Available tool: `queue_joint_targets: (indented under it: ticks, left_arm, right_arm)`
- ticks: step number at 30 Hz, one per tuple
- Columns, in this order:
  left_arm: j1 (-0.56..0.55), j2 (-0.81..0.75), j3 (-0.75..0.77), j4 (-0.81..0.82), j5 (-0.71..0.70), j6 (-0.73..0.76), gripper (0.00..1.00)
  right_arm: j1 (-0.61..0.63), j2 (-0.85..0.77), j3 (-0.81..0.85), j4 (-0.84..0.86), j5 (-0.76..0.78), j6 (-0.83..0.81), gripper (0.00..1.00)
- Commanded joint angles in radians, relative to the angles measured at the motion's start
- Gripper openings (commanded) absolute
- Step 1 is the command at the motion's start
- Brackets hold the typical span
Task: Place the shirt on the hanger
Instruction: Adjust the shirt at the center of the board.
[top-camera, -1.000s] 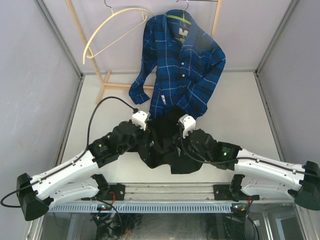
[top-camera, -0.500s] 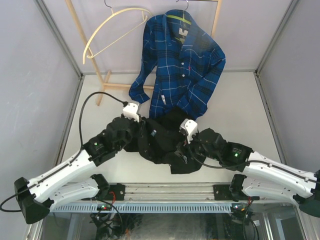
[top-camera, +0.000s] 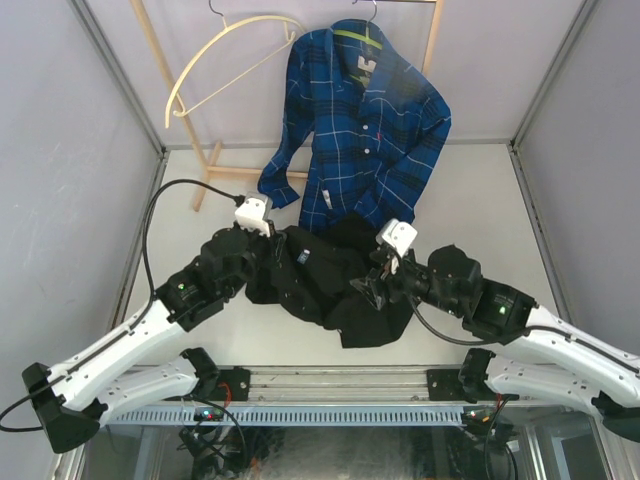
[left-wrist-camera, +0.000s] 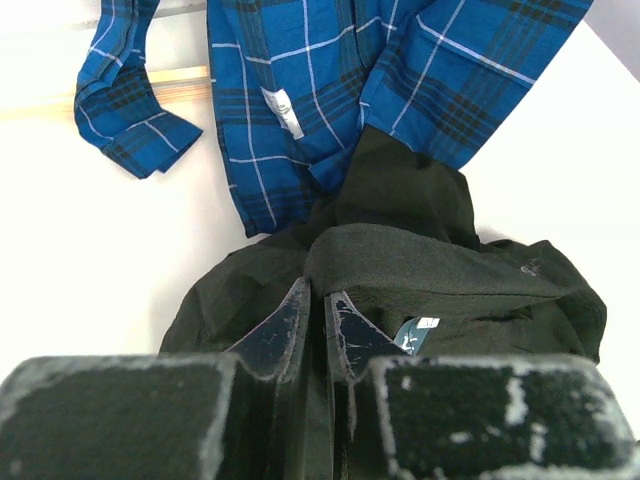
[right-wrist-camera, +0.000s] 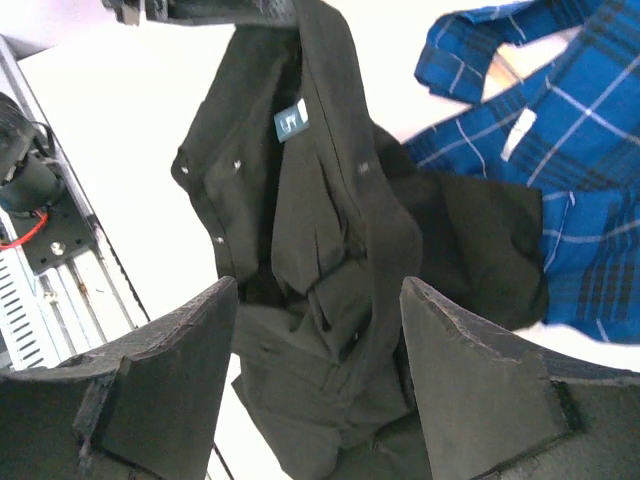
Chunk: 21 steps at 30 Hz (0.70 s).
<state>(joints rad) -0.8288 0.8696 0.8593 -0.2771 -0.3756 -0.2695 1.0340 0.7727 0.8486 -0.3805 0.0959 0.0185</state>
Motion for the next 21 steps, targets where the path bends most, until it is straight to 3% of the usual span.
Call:
queue_joint_targets:
  ticks: [1,5,10,21]
  left_arm:
    - [0.005,-0.03,0.03,0.027,0.015,0.007,0.12]
    - [0.005,-0.047,0.018,0.025,0.012,0.009,0.13]
    - [0.005,-0.041,0.008,0.022,0.027,0.003,0.13]
    - [0.005,-0.047,-0.003,0.026,0.041,0.003,0.13]
  right_arm:
    - [-0.064,0.098,0.104,0.04,-0.121,-0.051,0.65]
    - [-0.17,0.184,0.118,0.057,-0.261,-0.026,0.63]
    - [-0.193,0.245,0.103,0.08,-0.34,-0.022,0.62]
    - [-0.232,0.366,0.065,0.108,-0.183,-0.028,0.57]
